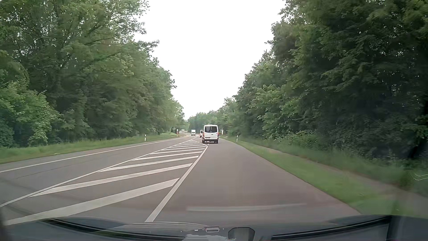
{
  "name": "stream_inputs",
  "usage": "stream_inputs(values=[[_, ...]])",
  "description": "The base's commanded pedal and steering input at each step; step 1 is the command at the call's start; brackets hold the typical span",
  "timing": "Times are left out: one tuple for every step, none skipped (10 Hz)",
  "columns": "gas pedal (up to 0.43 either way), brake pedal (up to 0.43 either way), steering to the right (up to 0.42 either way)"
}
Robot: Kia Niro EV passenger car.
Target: Follow the waypoints while adhering to traffic rules and regulations
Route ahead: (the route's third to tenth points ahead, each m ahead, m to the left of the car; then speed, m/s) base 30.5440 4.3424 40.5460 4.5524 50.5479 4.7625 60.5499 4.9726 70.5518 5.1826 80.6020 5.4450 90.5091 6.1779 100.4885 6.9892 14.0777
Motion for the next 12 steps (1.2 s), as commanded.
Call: stream_inputs(values=[[0.079, 0.0, 0.003], [0.079, 0.0, 0.002], [0.079, 0.0, 0.003], [0.079, 0.0, 0.003], [0.079, 0.0, 0.003], [0.079, 0.0, 0.003], [0.079, 0.0, 0.003], [0.079, 0.0, 0.002], [0.087, 0.0, 0.003], [0.087, 0.0, 0.002], [0.098, 0.0, 0.001], [0.098, 0.0, -0.001]])
